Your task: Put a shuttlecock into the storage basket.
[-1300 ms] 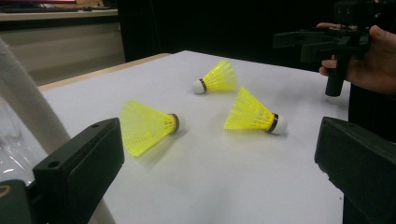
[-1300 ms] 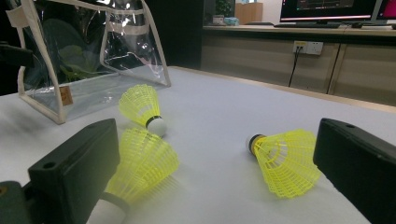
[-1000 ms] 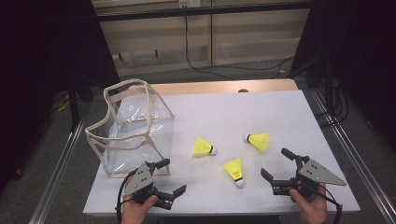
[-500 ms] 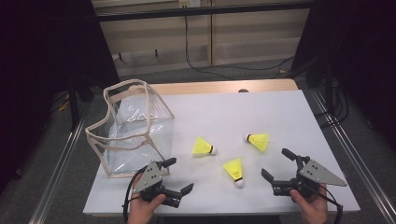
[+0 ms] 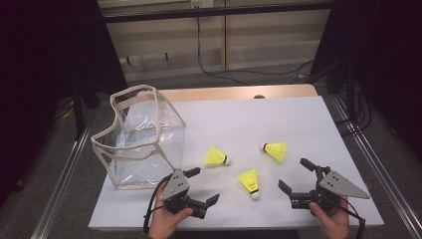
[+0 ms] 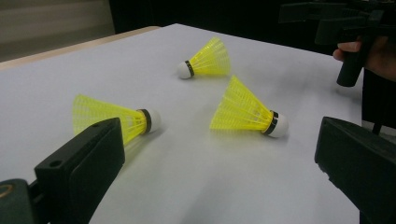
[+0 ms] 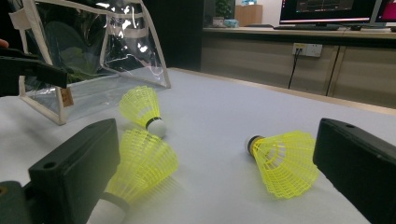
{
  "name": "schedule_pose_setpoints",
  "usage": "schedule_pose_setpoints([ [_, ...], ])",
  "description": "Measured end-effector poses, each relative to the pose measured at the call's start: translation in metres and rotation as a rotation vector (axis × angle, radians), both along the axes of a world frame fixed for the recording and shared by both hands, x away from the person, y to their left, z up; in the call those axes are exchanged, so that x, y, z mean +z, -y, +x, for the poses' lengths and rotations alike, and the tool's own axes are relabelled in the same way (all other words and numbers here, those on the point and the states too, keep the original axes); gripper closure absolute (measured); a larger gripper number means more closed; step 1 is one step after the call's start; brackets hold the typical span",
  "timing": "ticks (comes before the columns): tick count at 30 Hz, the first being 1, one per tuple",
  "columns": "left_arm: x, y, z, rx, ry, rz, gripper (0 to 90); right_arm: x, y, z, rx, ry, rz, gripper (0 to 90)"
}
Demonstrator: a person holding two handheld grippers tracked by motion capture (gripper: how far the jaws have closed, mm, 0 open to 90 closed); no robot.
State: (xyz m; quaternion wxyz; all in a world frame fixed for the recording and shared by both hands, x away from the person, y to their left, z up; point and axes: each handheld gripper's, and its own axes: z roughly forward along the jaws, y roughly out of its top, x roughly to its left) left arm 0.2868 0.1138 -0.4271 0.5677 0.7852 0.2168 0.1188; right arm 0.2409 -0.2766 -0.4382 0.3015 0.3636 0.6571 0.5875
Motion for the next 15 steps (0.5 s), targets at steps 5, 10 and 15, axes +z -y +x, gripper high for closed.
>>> schedule_pose_setpoints([
  [5, -0.001, 0.006, 0.003, 0.01, -0.012, 0.019, 1.6, 0.001, 0.0, 0.0, 0.0, 0.003, 0.003, 0.5],
  [10, -0.001, 0.01, 0.005, 0.048, -0.025, 0.036, 1.7, 0.001, 0.0, 0.0, -0.001, 0.002, 0.004, 0.5],
  [15, -0.002, 0.013, 0.009, 0.09, -0.044, 0.043, 1.7, 0.001, 0.0, -0.001, 0.0, 0.005, 0.004, 0.5],
])
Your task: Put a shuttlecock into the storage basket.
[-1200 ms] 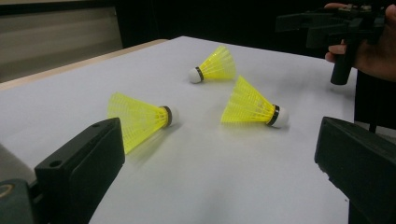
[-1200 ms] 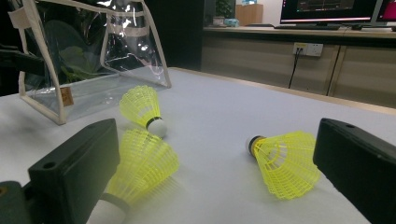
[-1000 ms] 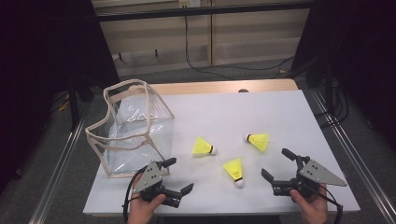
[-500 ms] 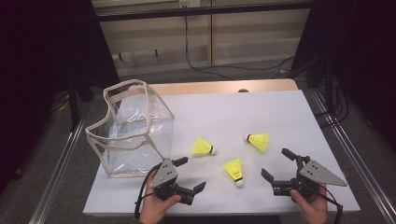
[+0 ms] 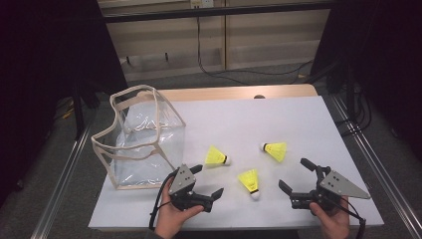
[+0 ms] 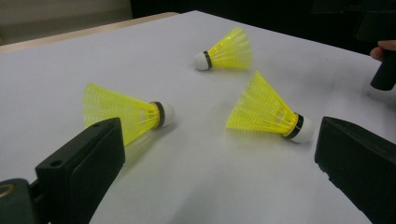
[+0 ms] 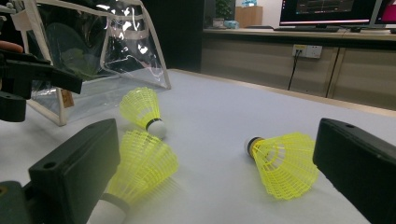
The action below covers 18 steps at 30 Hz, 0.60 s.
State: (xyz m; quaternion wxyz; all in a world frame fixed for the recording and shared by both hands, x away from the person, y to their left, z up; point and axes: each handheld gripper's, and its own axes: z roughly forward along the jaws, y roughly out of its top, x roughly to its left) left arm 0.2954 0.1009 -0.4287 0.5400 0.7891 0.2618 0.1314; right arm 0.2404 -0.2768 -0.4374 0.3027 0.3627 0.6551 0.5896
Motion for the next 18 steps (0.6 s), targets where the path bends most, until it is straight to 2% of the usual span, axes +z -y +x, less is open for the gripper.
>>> schedule_pose_setpoints([
  [2, 0.0, 0.002, 0.001, 0.013, -0.004, -0.001, 1.7, 0.0, 0.0, 0.0, -0.001, 0.0, 0.0, 0.4],
  [5, -0.001, 0.004, 0.004, 0.027, 0.0, 0.021, 1.7, 0.0, 0.0, 0.0, -0.001, 0.0, 0.0, 0.4],
  [14, -0.004, 0.015, 0.011, 0.07, -0.03, 0.043, 1.7, 0.0, 0.0, 0.0, 0.003, 0.004, -0.001, 0.5],
  [18, -0.004, 0.018, 0.014, 0.078, -0.031, 0.064, 2.5, 0.001, 0.0, 0.0, 0.003, 0.004, -0.002, 0.5],
])
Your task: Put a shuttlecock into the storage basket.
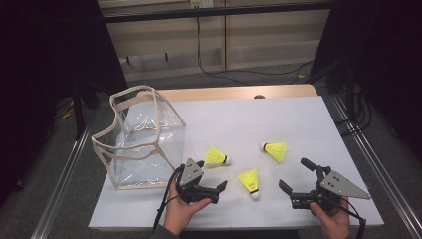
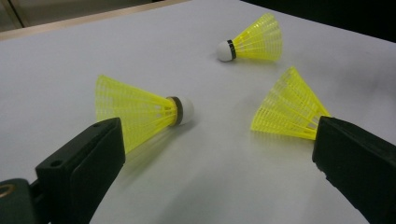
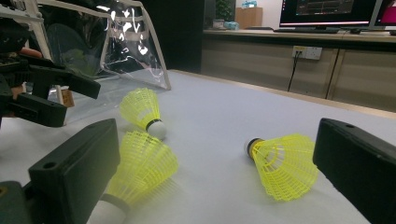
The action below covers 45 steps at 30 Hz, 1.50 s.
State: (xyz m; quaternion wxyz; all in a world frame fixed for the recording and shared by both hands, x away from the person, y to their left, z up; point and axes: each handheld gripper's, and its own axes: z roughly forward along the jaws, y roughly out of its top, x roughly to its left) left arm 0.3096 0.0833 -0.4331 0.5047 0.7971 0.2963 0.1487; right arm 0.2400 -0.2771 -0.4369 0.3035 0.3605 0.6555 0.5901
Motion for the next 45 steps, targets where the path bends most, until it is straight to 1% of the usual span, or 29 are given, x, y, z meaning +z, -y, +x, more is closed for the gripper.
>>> schedule_pose_setpoints([
  [1, 0.0, 0.0, 0.001, 0.003, -0.004, 0.002, 2.9, 0.0, 0.0, 0.0, 0.001, -0.001, 0.0, 0.5],
  [2, -0.001, 0.001, 0.002, 0.009, -0.009, -0.013, 2.9, 0.0, 0.0, 0.0, 0.001, 0.001, -0.001, 0.5],
  [3, -0.001, 0.001, 0.003, 0.014, -0.014, -0.008, 3.0, 0.0, 0.0, 0.0, 0.001, 0.001, -0.001, 0.5],
  [4, -0.001, 0.002, 0.004, 0.021, -0.018, -0.014, 3.4, 0.0, 0.0, 0.0, 0.001, 0.001, 0.0, 0.5],
  [7, -0.002, 0.004, 0.008, 0.04, -0.029, -0.009, 3.4, 0.0, 0.0, 0.0, 0.001, 0.001, 0.001, 0.5],
  [8, -0.002, 0.005, 0.009, 0.043, -0.028, 0.0, 3.5, 0.0, 0.0, 0.0, 0.001, 0.002, 0.001, 0.5],
  [10, -0.003, 0.007, 0.011, 0.052, -0.032, 0.002, 4.0, 0.001, 0.0, 0.0, 0.0, 0.004, 0.002, 0.5],
  [12, -0.003, 0.008, 0.012, 0.066, -0.036, 0.015, 4.5, 0.001, 0.001, 0.0, 0.0, 0.004, 0.003, 0.5],
  [14, -0.003, 0.008, 0.015, 0.079, -0.035, 0.019, 4.7, 0.001, 0.001, 0.0, -0.001, 0.005, 0.002, 0.5],
  [15, -0.004, 0.009, 0.016, 0.08, -0.04, 0.012, 4.7, 0.001, 0.001, 0.0, 0.001, 0.003, 0.006, 0.5],
  [16, -0.004, 0.009, 0.016, 0.089, -0.04, 0.012, 4.9, 0.001, 0.001, 0.0, -0.001, 0.004, 0.005, 0.5],
  [18, -0.005, 0.01, 0.018, 0.088, -0.047, 0.019, 5.0, 0.001, 0.001, 0.0, 0.0, 0.005, 0.003, 0.5],
  [19, -0.006, 0.011, 0.019, 0.086, -0.047, 0.014, 5.8, 0.001, 0.001, 0.0, -0.001, 0.006, 0.004, 0.5],
  [20, -0.007, 0.011, 0.02, 0.095, -0.052, 0.015, 5.8, 0.001, 0.001, -0.001, 0.0, 0.006, 0.005, 0.5],
  [24, -0.009, 0.011, 0.024, 0.112, -0.059, 0.032, 6.3, 0.001, 0.001, 0.0, 0.0, 0.006, 0.002, 0.5],
  [26, -0.01, 0.012, 0.026, 0.121, -0.076, 0.019, 6.4, 0.001, 0.001, -0.001, 0.002, 0.006, 0.004, 0.5],
  [28, -0.01, 0.013, 0.027, 0.125, -0.08, 0.025, 6.5, 0.001, 0.001, -0.001, 0.002, 0.007, 0.003, 0.5],
  [31, -0.011, 0.016, 0.03, 0.124, -0.074, 0.028, 6.6, 0.001, 0.001, 0.0, 0.001, 0.007, 0.003, 0.5],
  [36, -0.011, 0.017, 0.034, 0.144, -0.076, 0.038, 7.1, 0.001, 0.001, -0.001, 0.002, 0.006, 0.004, 0.5],
  [38, -0.011, 0.018, 0.036, 0.15, -0.069, 0.044, 7.2, 0.001, 0.001, -0.001, 0.002, 0.007, 0.003, 0.5],
  [39, -0.011, 0.019, 0.037, 0.16, -0.072, 0.048, 7.5, 0.001, 0.001, -0.001, 0.001, 0.006, 0.003, 0.5],
  [40, -0.011, 0.019, 0.038, 0.153, -0.073, 0.053, 7.6, 0.001, 0.001, -0.001, 0.0, 0.007, 0.001, 0.5],
  [41, -0.012, 0.02, 0.039, 0.16, -0.076, 0.05, 7.8, 0.001, 0.001, -0.001, 0.001, 0.006, 0.004, 0.5],
  [43, -0.013, 0.02, 0.042, 0.166, -0.084, 0.061, 8.5, 0.001, 0.001, -0.001, 0.002, 0.01, 0.005, 0.5],
  [44, -0.013, 0.02, 0.043, 0.167, -0.079, 0.054, 8.6, 0.001, 0.001, -0.001, 0.002, 0.01, 0.005, 0.5],
  [45, -0.013, 0.02, 0.043, 0.164, -0.077, 0.064, 8.7, 0.001, 0.001, -0.001, 0.003, 0.009, 0.005, 0.5],
])
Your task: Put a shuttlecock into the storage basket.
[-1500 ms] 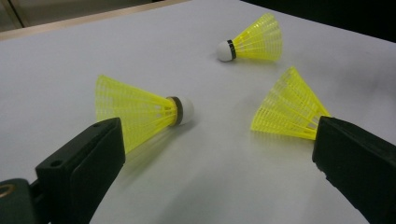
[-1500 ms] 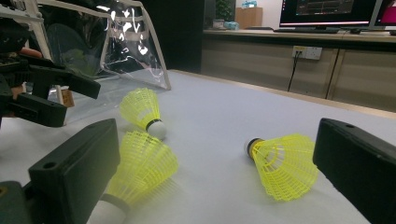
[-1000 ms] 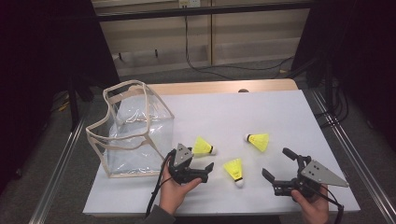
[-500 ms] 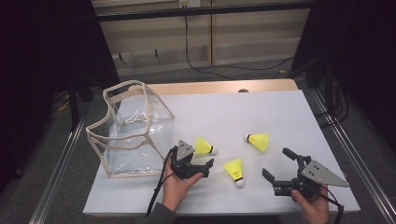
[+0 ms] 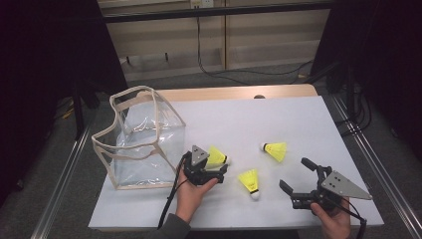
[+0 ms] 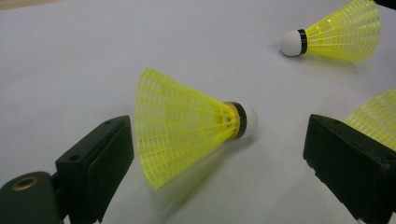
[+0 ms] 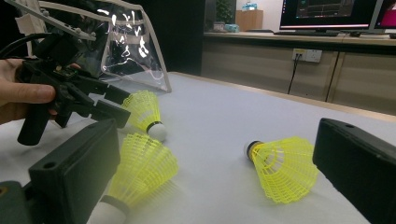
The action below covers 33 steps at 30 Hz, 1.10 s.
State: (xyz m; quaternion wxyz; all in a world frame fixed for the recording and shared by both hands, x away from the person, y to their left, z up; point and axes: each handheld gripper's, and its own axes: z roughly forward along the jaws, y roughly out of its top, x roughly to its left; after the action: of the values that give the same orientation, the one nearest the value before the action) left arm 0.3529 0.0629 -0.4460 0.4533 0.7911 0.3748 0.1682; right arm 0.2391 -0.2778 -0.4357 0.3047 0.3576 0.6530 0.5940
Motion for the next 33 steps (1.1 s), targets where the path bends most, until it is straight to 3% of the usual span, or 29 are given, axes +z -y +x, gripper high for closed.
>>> schedule_pose_setpoints([
  [8, -0.002, 0.005, 0.008, -0.02, -0.009, -0.014, 12.5, 0.0, 0.0, 0.0, 0.001, -0.002, -0.004, 0.6],
  [11, -0.002, 0.008, 0.01, -0.017, -0.005, 0.002, 13.2, 0.0, 0.0, 0.0, 0.0, -0.004, -0.001, 0.6],
  [14, -0.003, 0.008, 0.012, -0.007, -0.023, -0.001, 13.7, 0.0, 0.0, 0.0, -0.002, -0.001, -0.001, 0.6],
  [33, -0.007, 0.013, 0.017, -0.011, -0.046, 0.009, 19.1, 0.0, 0.002, -0.001, -0.007, -0.003, 0.005, 0.6],
])
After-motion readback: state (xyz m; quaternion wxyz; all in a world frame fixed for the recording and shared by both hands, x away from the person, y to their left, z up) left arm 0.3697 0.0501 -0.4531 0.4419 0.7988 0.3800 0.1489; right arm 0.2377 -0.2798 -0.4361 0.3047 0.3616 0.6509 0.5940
